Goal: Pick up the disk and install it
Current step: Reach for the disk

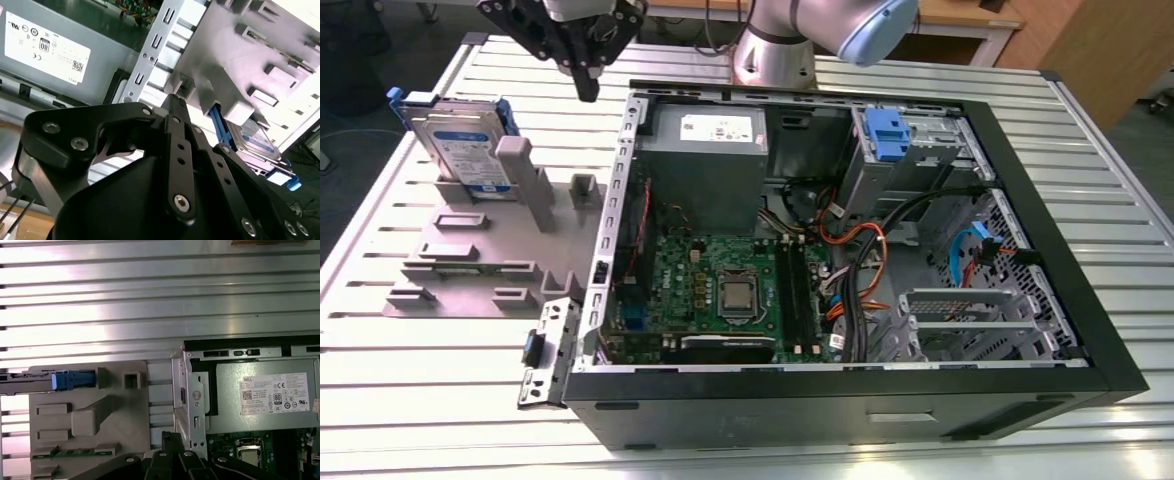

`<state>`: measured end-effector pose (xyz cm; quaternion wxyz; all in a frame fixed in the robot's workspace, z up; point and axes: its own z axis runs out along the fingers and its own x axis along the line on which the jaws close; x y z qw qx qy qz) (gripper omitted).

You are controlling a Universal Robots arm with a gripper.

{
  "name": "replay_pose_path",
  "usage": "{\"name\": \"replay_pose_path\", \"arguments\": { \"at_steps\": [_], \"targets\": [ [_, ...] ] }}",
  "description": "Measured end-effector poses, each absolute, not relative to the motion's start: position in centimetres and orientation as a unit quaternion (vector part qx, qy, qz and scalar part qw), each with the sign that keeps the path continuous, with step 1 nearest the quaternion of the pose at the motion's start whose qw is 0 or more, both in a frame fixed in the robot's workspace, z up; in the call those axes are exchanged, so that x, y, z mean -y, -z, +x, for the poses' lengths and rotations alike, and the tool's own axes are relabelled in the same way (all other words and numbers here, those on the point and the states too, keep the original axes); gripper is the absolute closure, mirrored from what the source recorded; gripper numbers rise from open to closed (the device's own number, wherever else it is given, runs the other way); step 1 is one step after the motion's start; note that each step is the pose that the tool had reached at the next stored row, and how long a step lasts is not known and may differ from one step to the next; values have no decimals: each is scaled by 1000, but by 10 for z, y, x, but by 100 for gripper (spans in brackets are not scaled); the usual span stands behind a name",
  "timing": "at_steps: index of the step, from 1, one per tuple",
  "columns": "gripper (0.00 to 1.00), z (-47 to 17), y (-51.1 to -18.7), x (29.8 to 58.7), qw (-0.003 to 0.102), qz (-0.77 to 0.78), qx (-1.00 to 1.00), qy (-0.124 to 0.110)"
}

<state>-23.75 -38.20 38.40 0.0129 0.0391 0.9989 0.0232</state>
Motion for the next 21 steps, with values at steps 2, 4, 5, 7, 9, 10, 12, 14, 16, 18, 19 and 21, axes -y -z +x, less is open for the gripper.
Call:
{"name": "replay_pose_path", "arguments": {
  "at_steps": [2, 4, 5, 7, 9, 10, 12, 14, 16, 18, 19, 21],
  "targets": [
    [89, -238, -383, 378, 13, 39, -999, -23],
    [89, -243, -383, 375, 13, 39, -999, -23],
    [89, -248, -383, 375, 13, 39, -999, -23],
    [89, -257, -383, 375, 13, 39, -999, -23],
    [89, -266, -383, 375, 13, 39, -999, -23],
    [89, -270, -383, 375, 13, 39, -999, -23],
    [89, -278, -382, 375, 14, 39, -999, -23],
    [89, -285, -382, 375, 13, 39, -999, -23],
    [89, -289, -382, 375, 13, 39, -999, -23],
    [89, -291, -382, 375, 13, 39, -999, -23],
    [89, -292, -382, 375, 13, 39, -999, -23],
    [89, -293, -382, 375, 13, 39, -999, -23]
  ]
}}
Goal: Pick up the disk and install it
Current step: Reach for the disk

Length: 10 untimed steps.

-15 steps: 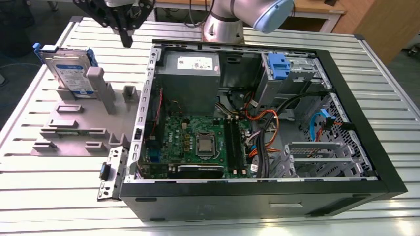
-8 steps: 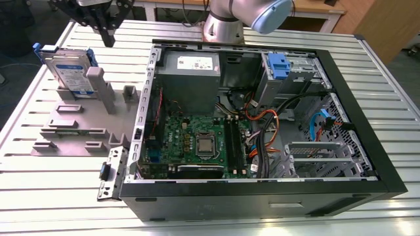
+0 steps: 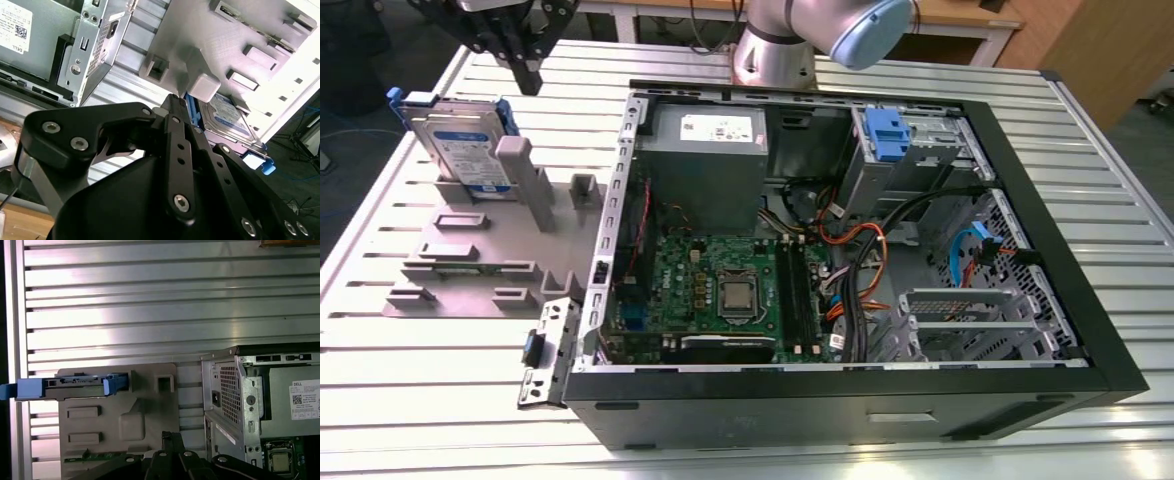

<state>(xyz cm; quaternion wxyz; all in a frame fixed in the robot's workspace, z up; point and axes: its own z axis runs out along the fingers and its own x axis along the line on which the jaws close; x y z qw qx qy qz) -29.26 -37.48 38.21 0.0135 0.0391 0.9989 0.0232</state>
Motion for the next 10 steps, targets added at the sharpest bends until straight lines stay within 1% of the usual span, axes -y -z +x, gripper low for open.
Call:
{"name": "replay_pose_path", "arguments": {
  "at_steps": [10],
  "targets": [
    [89, -294, -382, 375, 13, 39, -999, -23]
  ]
}}
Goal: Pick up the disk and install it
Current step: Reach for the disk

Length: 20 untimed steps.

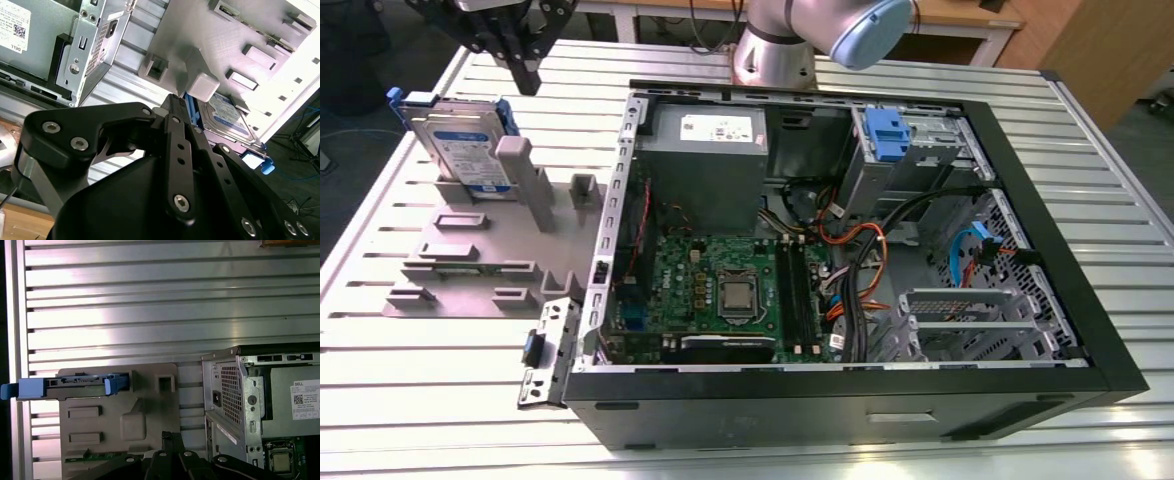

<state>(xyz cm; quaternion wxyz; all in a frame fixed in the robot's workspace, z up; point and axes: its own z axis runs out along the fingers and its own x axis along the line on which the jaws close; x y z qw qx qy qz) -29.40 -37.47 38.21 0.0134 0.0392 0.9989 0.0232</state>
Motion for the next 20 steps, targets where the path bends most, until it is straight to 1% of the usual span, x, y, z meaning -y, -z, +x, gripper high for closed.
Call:
{"name": "replay_pose_path", "arguments": {
  "at_steps": [12, 20],
  "targets": [
    [89, -297, -382, 375, 13, 39, -999, -23],
    [89, -316, -380, 374, 13, 39, -999, -23]
  ]
}}
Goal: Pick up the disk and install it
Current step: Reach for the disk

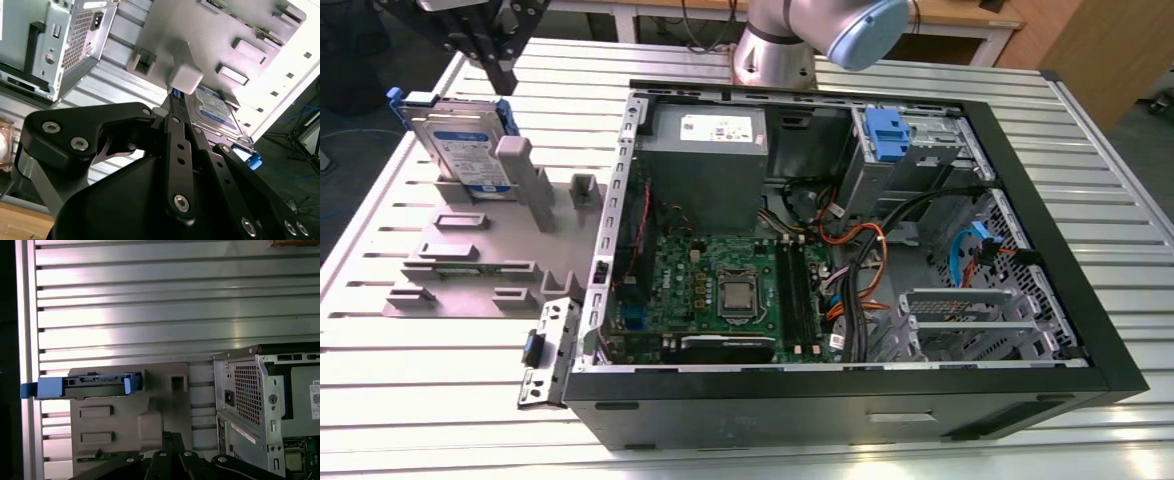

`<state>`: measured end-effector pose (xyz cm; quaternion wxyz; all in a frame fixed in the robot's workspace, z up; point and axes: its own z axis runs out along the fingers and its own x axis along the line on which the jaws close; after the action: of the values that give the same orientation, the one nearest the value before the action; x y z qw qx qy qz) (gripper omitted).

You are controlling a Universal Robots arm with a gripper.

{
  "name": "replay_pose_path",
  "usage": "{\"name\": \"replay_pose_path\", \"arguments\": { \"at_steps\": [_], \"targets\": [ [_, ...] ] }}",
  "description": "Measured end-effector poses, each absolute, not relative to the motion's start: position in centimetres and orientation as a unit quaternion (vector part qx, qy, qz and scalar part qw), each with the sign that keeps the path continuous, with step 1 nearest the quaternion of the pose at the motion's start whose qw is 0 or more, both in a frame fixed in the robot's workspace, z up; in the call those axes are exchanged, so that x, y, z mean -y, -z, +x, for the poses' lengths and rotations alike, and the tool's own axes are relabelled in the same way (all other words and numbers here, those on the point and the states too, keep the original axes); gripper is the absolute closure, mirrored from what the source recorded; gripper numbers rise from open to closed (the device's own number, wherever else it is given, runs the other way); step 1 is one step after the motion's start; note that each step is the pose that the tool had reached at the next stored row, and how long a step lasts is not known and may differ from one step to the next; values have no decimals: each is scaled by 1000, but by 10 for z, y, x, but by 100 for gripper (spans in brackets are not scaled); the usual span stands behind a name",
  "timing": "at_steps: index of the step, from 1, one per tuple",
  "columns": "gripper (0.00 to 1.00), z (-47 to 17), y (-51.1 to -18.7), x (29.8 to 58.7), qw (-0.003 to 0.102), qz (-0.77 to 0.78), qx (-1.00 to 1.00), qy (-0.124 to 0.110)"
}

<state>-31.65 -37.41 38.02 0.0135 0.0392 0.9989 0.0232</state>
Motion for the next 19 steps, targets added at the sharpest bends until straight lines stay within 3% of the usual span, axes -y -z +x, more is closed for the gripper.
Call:
{"name": "replay_pose_path", "arguments": {
  "at_steps": [19],
  "targets": [
    [89, -395, -369, 355, 13, 39, -999, -23]
  ]
}}
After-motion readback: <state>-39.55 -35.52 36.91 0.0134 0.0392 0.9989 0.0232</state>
